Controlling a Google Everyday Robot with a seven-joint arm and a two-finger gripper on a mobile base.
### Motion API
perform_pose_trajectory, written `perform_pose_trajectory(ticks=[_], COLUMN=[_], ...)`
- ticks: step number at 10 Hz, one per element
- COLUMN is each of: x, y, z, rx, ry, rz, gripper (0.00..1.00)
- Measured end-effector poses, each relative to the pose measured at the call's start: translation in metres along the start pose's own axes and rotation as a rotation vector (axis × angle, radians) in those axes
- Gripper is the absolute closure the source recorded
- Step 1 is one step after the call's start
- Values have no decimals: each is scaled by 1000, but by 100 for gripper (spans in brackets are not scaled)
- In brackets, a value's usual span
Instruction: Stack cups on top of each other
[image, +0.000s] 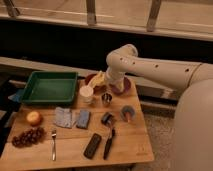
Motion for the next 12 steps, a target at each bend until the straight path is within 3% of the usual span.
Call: perform_pose_trajectory(ticks=[2,6,12], x=[-2,0,8], y=[-4,-20,-46], z=[9,61,101], rx=[-20,-53,-100], ry=[13,54,122], rz=[25,91,219], gripper=[20,20,20])
